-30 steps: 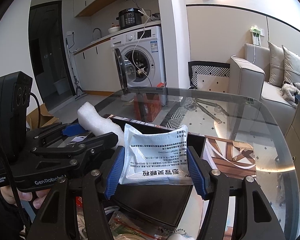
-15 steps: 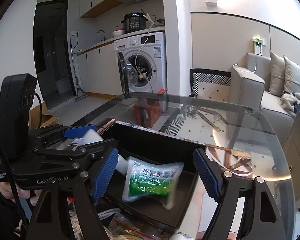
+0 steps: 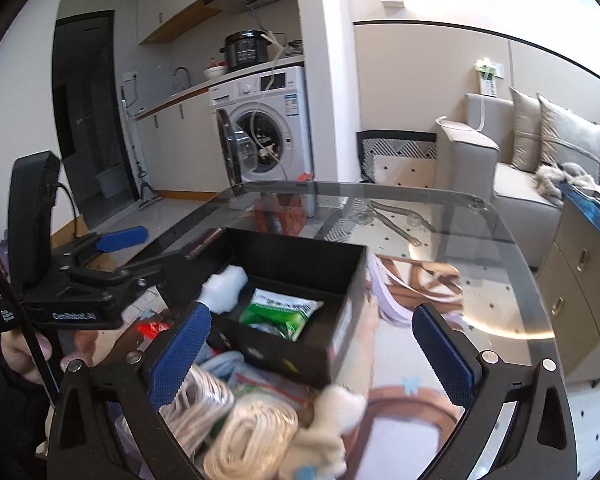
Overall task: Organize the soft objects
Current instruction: 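Lower pouch and foam strip into the black box and open both grippers, then move the right gripper to the white plush toy and grasp it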
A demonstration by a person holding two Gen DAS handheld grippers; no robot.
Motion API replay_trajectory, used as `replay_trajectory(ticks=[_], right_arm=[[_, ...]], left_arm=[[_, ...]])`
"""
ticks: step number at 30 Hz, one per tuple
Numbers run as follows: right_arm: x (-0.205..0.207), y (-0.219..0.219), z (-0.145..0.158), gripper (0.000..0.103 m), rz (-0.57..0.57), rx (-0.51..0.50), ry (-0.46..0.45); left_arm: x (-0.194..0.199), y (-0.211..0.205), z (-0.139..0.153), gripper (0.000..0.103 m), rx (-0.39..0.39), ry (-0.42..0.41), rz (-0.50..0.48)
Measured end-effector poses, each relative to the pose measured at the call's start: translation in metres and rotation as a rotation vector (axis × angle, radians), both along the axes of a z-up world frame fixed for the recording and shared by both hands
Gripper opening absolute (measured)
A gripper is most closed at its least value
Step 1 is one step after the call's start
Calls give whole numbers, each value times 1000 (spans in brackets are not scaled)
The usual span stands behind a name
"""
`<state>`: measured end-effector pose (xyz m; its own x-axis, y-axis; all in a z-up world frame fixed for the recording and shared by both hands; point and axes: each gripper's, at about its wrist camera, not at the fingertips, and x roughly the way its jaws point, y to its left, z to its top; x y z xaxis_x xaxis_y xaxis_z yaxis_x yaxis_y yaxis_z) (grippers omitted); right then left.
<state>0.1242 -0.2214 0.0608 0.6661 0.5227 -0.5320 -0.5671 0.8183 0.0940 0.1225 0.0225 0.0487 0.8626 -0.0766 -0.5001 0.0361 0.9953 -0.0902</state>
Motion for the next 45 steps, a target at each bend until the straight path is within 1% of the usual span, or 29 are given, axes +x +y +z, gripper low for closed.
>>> replay_trajectory(ticks=[5, 8, 12, 18, 24, 30, 32, 39, 45], right_arm=[[-12, -17, -4, 102, -35, -21, 22], [-14, -25, -8, 102, -50, -46, 52], [-18, -29, -14, 102, -42, -91, 69], [-23, -32, -18, 102, -21, -136, 79], [-24, -33, -24, 103, 2, -165, 96], [-21, -30, -37, 103, 20, -199, 129], [-21, -30, -41, 103, 14, -208, 131], [-12, -29, -59, 103, 4, -227, 196], [-5, -29, -68, 103, -26, -270, 222]], left_arm=[[-18, -1, 3, 103, 2, 2, 7], [-29, -3, 4, 103, 11, 2, 11], [-41, -5, 4, 103, 2, 7, 16], [-54, -11, -2, 103, 15, 15, 23], [-62, -15, -8, 103, 17, 23, 18], [-68, -18, -14, 103, 27, 34, 13], [-69, -20, -15, 103, 24, 37, 12], [-70, -28, -21, 103, 36, 55, -1], [-70, -33, -24, 103, 47, 63, -8]])
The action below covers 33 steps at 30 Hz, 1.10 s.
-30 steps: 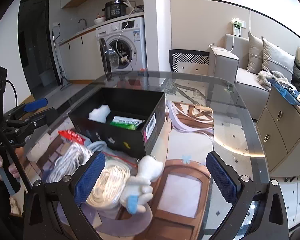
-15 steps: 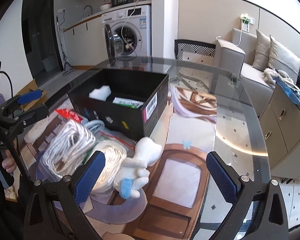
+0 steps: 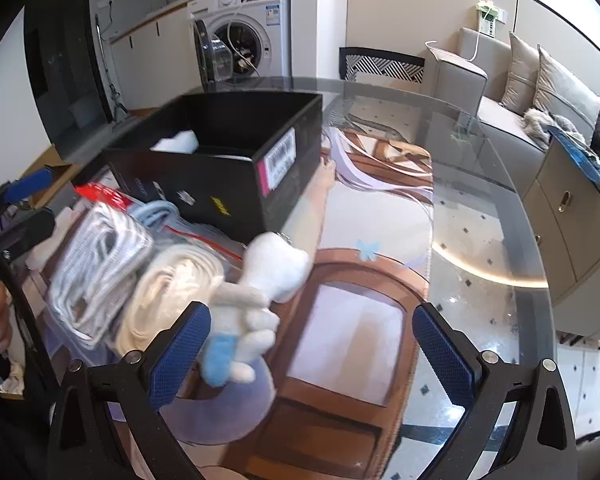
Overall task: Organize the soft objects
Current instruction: 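Move the right gripper to the white plush toy and grasp it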
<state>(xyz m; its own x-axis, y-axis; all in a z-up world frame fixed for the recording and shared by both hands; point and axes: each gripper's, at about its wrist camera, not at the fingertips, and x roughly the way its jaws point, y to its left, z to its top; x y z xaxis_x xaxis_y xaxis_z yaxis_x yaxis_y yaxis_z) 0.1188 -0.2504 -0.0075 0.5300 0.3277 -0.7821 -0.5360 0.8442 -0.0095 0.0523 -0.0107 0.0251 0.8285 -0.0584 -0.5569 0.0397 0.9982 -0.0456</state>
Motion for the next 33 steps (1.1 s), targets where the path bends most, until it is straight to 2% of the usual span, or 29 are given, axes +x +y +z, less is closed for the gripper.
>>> replay_trajectory(ticks=[7, 12, 19, 33], right_arm=[[7, -8, -1, 103, -36, 5, 11], [4, 1, 1, 103, -2, 30, 17], [7, 15, -9, 102, -34, 3, 36], [11, -4, -16, 103, -58, -25, 37]], left_arm=[[1, 0, 0, 103, -1, 3, 3], [2, 1, 0, 103, -4, 6, 3], [2, 1, 0, 103, -3, 7, 5], [2, 2, -4, 103, -12, 14, -5]])
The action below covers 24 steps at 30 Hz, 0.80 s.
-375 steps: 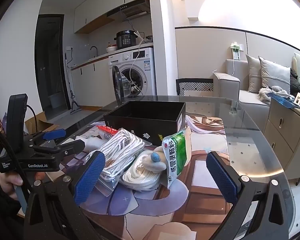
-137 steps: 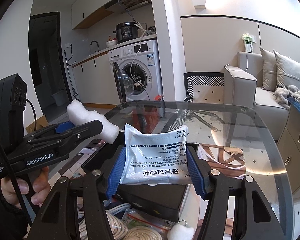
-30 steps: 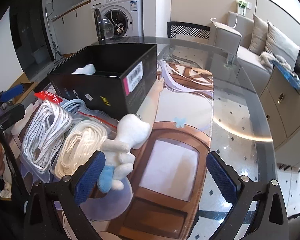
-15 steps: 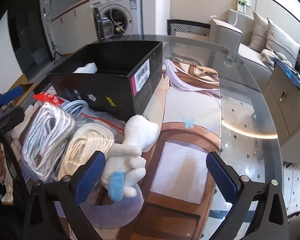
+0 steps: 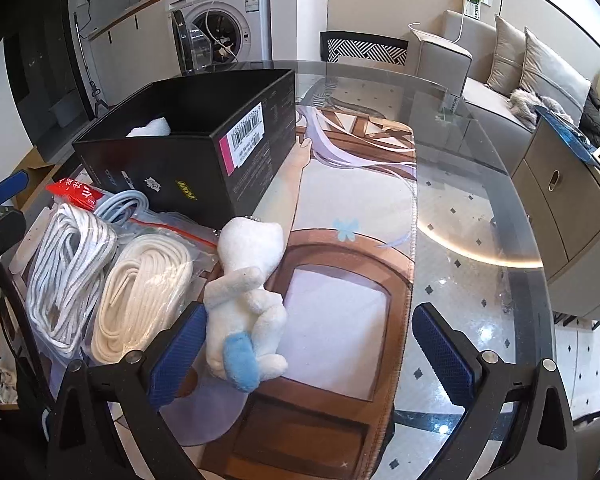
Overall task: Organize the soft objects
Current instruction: 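Move the right gripper to the white plush toy and grasp it, then hold the plush toy with the right gripper while the left gripper grasps the bagged white rope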
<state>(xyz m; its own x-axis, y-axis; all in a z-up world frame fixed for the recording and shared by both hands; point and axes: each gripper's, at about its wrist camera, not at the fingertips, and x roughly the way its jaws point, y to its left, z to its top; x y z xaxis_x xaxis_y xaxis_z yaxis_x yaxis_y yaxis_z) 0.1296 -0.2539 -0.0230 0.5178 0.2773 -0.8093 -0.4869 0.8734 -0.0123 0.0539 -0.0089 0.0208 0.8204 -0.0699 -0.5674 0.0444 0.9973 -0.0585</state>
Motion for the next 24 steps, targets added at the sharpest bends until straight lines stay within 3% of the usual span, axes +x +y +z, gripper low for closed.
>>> replay_trajectory(ticks=[6, 8, 15, 19, 24], right_arm=[[-3, 4, -1, 98, 19, -4, -15], [-4, 6, 1, 82, 36, 5, -21], [-10, 12, 1, 59, 91, 25, -2], [-13, 16, 1, 40, 121, 34, 3], [-20, 16, 5, 36, 143, 42, -19]], left_arm=[[-2, 0, 1, 103, -8, 0, -9], [-3, 0, 1, 103, -16, 1, -15], [-6, -4, 2, 103, -30, 9, -48], [-8, -8, 2, 103, -20, 15, -71], [-8, -12, -1, 103, -13, 29, -89]])
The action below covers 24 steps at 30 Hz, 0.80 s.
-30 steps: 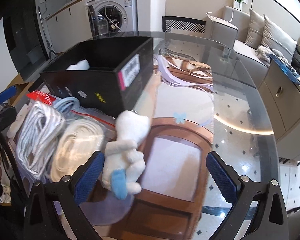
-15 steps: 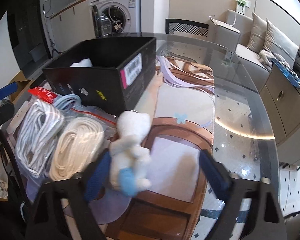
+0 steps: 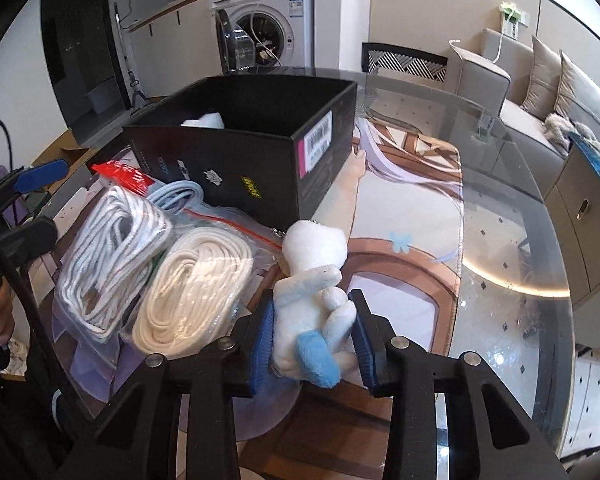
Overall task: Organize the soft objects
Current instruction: 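Hold the plush toy with the right gripper while the left gripper grasps the bagged white rope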
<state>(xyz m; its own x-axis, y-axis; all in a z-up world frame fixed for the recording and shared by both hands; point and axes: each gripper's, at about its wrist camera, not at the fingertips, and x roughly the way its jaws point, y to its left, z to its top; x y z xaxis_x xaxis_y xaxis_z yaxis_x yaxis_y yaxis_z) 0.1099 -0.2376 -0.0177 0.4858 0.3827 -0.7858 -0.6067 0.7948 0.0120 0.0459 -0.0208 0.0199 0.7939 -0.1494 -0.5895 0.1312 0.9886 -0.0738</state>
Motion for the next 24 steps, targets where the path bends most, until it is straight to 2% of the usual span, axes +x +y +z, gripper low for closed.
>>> replay_trajectory(ticks=[11, 21, 24], right_arm=[[-9, -9, 24, 36, 10, 22, -59], [-14, -14, 30, 36, 11, 35, -78], [-13, -14, 30, 36, 9, 36, -81]], left_arm=[[5, -22, -16, 103, 50, 53, -36], [9, -40, -27, 101, 113, 69, -57], [11, -46, -31, 91, 145, 83, -69]])
